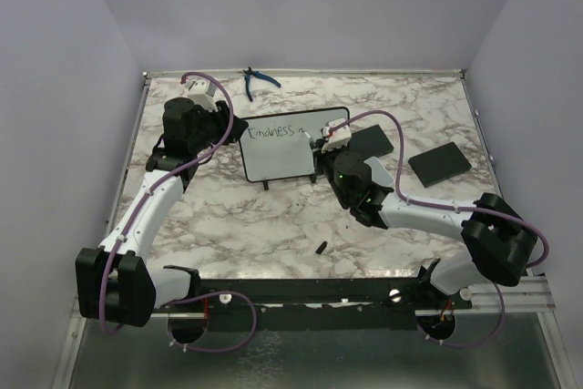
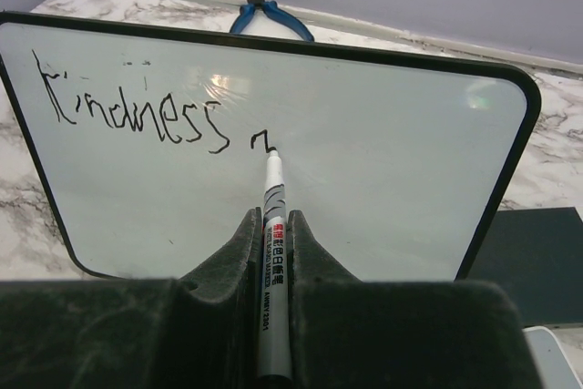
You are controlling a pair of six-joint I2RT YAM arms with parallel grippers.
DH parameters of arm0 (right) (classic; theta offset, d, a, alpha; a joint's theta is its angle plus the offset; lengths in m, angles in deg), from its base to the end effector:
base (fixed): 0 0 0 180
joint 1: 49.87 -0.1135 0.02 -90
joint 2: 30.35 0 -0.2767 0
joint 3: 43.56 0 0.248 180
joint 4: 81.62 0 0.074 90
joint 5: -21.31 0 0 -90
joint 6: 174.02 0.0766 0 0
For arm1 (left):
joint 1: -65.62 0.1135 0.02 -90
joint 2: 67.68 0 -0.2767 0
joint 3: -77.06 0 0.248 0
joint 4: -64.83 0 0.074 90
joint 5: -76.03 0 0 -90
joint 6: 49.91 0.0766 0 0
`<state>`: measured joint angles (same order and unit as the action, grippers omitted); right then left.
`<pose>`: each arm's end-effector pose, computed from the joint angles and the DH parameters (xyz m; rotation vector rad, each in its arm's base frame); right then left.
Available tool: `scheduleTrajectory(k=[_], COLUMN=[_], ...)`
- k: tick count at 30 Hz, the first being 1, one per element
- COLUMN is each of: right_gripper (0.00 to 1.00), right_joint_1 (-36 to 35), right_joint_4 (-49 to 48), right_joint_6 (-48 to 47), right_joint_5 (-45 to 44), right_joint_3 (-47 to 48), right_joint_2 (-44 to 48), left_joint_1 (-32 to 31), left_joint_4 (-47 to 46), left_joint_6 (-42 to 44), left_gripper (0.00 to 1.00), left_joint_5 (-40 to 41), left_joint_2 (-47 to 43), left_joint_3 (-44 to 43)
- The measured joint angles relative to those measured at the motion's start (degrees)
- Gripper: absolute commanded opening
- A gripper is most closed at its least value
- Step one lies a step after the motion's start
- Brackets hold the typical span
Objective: Write a sentence on the whiteboard
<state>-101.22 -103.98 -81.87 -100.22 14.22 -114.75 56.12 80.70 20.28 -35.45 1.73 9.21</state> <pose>0.2521 0.2511 0.2674 -0.2825 1.6161 0.2630 0.3003 -0.0787 0.3223 0.0926 1.9111 -0.6998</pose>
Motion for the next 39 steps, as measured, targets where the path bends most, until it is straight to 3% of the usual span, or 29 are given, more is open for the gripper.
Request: scheduleTrajectory(k=[39], right_gripper=[0.0], right_joint_1=[0.0], right_joint_4=[0.09], right_joint_6=[-0.13], right_joint_5=[-1.79], right_joint_3=[-2.34], right_joint_2=[3.76], left_joint_1=[0.0], left_joint_4=[0.0], left_joint_6=[0.0], left_gripper=[0.35], left_joint_5=[0.0], left_joint_2=[0.0], left_joint_3=[-0.02])
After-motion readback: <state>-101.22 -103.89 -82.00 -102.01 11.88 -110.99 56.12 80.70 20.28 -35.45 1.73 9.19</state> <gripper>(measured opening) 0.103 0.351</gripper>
